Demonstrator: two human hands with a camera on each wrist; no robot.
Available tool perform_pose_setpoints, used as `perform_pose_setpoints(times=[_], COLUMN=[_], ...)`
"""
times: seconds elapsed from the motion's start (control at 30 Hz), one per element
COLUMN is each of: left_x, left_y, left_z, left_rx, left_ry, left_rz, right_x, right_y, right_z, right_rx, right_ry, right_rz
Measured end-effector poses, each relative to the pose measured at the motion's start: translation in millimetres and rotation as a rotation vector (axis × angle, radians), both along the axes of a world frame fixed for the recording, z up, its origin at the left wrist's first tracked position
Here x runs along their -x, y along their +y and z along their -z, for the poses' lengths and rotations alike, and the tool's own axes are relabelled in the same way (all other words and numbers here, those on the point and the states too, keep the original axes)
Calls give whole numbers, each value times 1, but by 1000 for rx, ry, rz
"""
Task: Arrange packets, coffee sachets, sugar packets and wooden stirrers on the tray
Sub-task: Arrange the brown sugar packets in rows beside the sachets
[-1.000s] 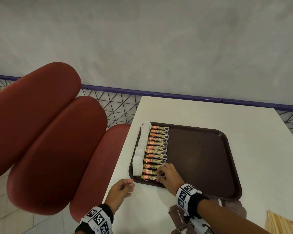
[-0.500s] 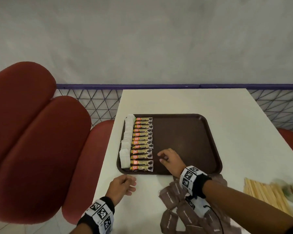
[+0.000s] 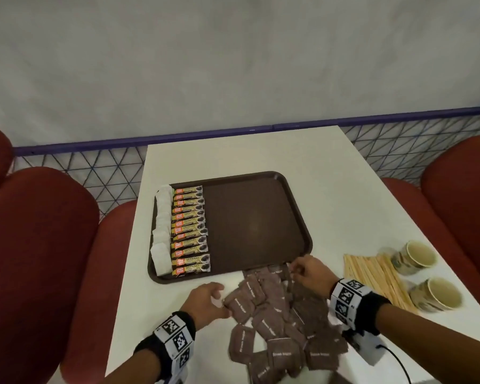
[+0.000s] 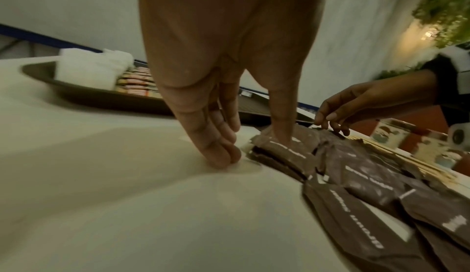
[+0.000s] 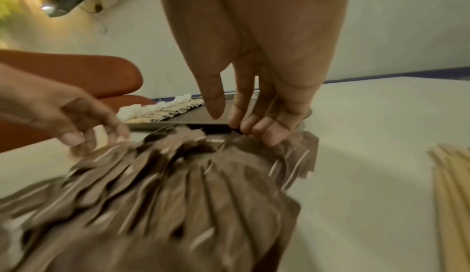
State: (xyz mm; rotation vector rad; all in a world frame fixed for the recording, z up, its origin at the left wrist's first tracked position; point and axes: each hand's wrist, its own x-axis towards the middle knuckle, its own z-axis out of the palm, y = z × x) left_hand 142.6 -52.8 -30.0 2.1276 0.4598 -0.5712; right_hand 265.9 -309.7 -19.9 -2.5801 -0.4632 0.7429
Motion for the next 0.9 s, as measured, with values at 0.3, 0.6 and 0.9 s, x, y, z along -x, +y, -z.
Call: perform_pose_setpoints(times=[0.3, 0.6, 0.9], left_x=[-19, -12, -15], left_y=[-24, -16, -20], left_z=[4, 9, 6], left_rx=[-198, -163, -255], left_ry=[30, -62, -49], left_rz=[214, 197, 246], right_x=[28, 35, 41], right_y=[35, 55, 63], right_z=[5, 4, 5], right_rx=[37, -140, -191], right_ry=[-13, 57, 188], right_rz=[-186, -149, -90])
